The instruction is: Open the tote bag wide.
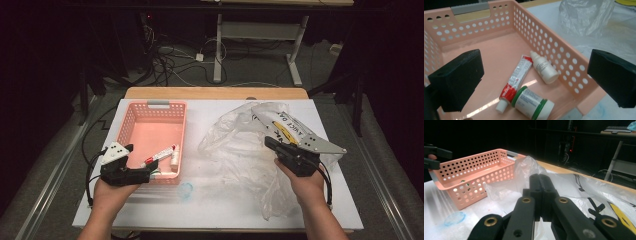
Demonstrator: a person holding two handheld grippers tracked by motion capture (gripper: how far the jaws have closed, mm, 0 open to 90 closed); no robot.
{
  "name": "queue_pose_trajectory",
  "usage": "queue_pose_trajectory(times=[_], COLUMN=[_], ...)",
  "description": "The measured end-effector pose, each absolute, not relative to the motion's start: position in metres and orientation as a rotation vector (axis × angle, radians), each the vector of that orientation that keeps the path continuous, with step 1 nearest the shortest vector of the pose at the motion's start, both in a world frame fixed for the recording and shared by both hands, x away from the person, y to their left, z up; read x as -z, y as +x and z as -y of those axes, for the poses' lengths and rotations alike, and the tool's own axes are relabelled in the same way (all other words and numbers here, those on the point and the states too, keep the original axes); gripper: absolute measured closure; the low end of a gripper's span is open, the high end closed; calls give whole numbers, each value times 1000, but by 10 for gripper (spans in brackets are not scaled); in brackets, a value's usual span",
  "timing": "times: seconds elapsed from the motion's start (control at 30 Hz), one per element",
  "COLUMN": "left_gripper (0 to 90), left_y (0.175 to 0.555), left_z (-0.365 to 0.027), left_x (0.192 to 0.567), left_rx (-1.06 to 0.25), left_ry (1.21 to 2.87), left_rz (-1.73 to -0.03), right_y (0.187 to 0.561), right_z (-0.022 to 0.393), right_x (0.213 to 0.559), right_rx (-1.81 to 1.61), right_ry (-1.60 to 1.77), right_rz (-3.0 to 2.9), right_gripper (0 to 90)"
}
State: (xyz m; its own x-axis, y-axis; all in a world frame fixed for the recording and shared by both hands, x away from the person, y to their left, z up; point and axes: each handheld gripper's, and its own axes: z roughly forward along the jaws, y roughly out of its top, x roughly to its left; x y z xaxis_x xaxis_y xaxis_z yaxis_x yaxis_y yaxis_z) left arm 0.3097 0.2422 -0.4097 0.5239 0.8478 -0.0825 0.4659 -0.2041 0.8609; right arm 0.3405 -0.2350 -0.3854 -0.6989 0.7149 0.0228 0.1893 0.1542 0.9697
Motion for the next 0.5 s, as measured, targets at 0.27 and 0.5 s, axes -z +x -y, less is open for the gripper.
queue_pose_trajectory(times=[0.27,0.5], left_gripper=[5,1], left_y=[327,348], left_z=[-237,-239], left_x=[403,399], left_rx=[-486,-476], left_ry=[1840,1834], left_rz=[-1101,-1117], right_y=[342,342], right_z=[236,236], right_x=[384,384], right_rx=[-1581,-1577], right_ry=[851,846], right_rz=[-1991,-1992], right_gripper=[900,900])
